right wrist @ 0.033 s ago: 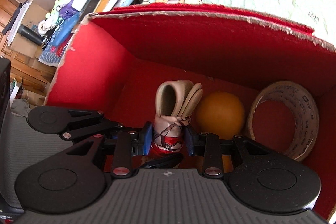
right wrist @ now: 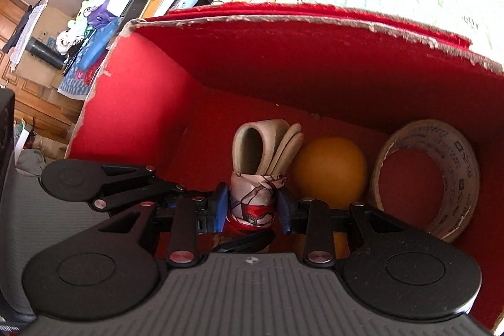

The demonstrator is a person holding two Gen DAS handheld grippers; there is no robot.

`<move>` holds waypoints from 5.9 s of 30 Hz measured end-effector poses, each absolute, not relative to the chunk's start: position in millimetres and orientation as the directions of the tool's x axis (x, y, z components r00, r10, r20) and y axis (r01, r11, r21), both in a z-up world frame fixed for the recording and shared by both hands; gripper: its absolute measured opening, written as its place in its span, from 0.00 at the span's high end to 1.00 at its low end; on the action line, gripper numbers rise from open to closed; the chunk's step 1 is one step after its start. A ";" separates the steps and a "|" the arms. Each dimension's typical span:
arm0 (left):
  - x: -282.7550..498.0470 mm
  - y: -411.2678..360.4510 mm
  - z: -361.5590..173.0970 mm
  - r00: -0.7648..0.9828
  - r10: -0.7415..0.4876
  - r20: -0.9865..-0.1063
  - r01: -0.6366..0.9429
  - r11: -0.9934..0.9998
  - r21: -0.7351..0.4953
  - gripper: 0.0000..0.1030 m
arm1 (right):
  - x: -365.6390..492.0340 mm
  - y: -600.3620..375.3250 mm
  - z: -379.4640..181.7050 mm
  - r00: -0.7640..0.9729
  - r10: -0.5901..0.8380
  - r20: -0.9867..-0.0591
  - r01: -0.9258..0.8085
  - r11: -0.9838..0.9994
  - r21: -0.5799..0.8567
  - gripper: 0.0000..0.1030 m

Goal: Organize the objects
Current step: 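Lower the shoe into the box beside the gourd and open the right gripper, then withdraw the right gripper from the box, then move the right gripper toward the red envelope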

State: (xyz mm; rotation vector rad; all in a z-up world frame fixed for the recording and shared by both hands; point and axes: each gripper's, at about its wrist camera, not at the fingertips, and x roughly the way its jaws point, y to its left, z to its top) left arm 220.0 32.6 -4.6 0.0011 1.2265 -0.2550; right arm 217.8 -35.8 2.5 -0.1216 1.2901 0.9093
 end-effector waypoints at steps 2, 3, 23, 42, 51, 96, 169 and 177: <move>218.8 30.7 -4.5 0.317 -0.184 -0.930 0.198 0.972 -0.125 0.59 | 217.3 -35.9 2.1 0.002 0.505 -0.863 -0.638 0.665 0.388 0.65; 218.5 30.7 -4.6 0.317 -0.182 -0.931 0.196 0.973 -0.124 0.59 | 217.7 -36.1 1.7 0.005 0.503 -0.864 -0.636 0.669 0.386 0.65; 211.0 32.7 5.5 0.369 -0.141 -0.919 0.200 0.977 -0.069 0.45 | 217.2 -43.9 4.0 0.081 0.516 -0.852 -0.587 0.716 0.378 0.69; 213.1 18.9 3.7 0.439 -0.053 -0.897 0.189 0.981 0.034 0.44 | 216.2 -55.1 7.6 0.181 0.525 -0.831 -0.525 0.766 0.370 0.68; 209.2 28.5 19.1 0.503 -0.008 -0.864 0.149 0.986 0.077 0.36 | 203.2 -69.4 19.0 0.289 0.483 -0.827 -0.485 0.818 0.308 0.68; 91.9 -39.7 83.2 0.598 0.166 -0.784 -0.020 0.981 0.193 0.25 | 97.8 -169.8 81.0 0.479 0.492 -0.727 -0.511 0.830 0.225 0.49; 45.0 72.5 -36.1 0.333 -0.041 -0.942 -0.012 0.999 -0.047 0.08 | 76.1 -57.4 -10.1 -0.007 0.508 -0.861 -0.516 0.736 0.438 0.44; 47.2 67.5 -42.9 0.318 -0.016 -0.948 -0.014 1.000 -0.022 0.19 | 78.3 -50.6 -13.7 -0.059 0.534 -0.844 -0.517 0.706 0.483 0.44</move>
